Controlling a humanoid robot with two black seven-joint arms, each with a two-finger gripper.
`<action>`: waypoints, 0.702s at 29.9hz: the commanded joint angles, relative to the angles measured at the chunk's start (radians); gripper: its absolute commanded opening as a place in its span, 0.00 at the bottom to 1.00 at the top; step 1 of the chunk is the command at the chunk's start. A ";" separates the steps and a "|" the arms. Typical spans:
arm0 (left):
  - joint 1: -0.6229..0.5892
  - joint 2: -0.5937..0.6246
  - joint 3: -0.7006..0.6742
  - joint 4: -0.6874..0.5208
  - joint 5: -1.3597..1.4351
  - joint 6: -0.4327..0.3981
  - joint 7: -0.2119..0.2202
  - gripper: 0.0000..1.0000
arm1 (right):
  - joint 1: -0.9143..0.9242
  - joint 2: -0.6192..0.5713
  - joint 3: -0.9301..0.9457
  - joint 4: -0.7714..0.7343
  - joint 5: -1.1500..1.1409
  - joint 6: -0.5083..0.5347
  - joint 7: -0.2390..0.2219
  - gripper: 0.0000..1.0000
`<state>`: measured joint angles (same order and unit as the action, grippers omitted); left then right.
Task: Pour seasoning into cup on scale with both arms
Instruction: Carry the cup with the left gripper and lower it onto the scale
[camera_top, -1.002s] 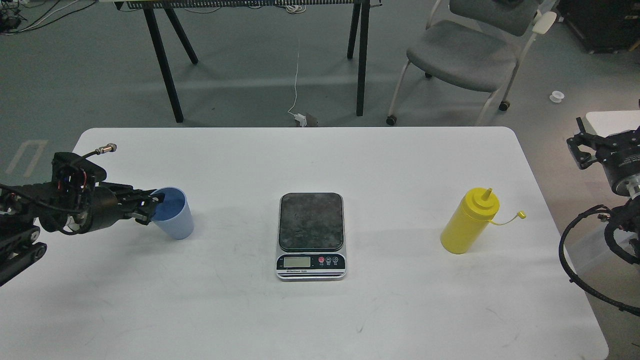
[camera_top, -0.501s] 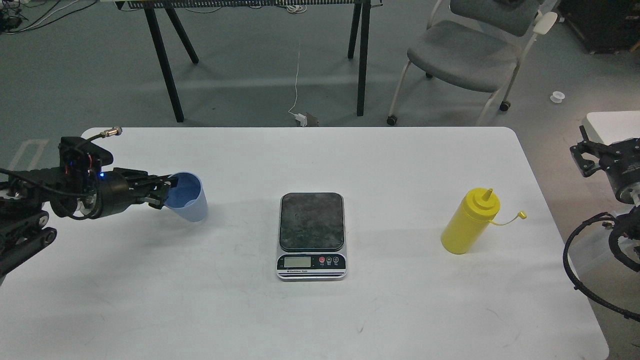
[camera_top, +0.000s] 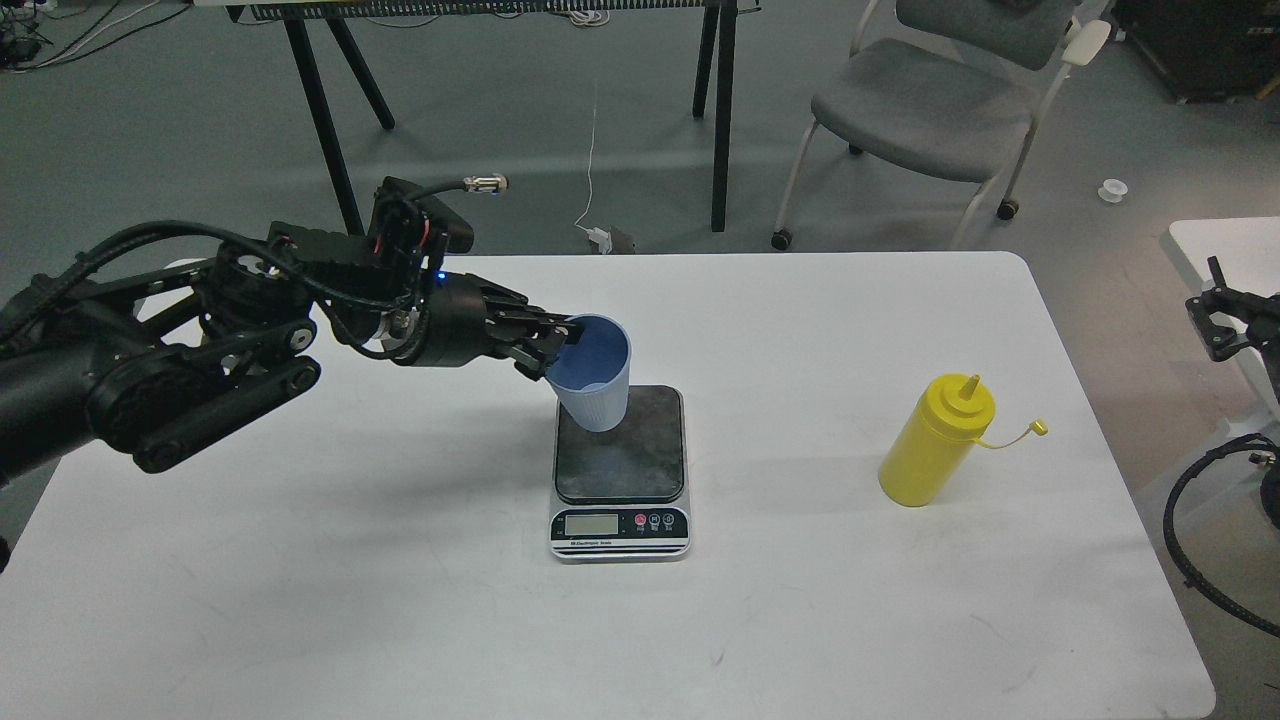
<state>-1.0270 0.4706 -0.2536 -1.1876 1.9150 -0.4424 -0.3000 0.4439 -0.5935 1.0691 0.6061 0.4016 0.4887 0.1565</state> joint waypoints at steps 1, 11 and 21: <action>-0.002 -0.075 0.028 0.040 0.001 -0.004 0.024 0.00 | -0.002 -0.002 0.000 0.000 0.000 0.000 0.000 1.00; 0.007 -0.089 0.030 0.125 -0.010 -0.002 0.016 0.05 | -0.002 -0.011 0.006 0.000 -0.001 0.000 0.000 1.00; 0.010 -0.087 0.033 0.126 -0.011 -0.006 0.012 0.10 | -0.004 -0.023 0.006 0.000 0.000 0.000 0.000 1.00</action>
<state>-1.0195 0.3833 -0.2232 -1.0614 1.9036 -0.4468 -0.2878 0.4412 -0.6161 1.0755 0.6061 0.4014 0.4887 0.1565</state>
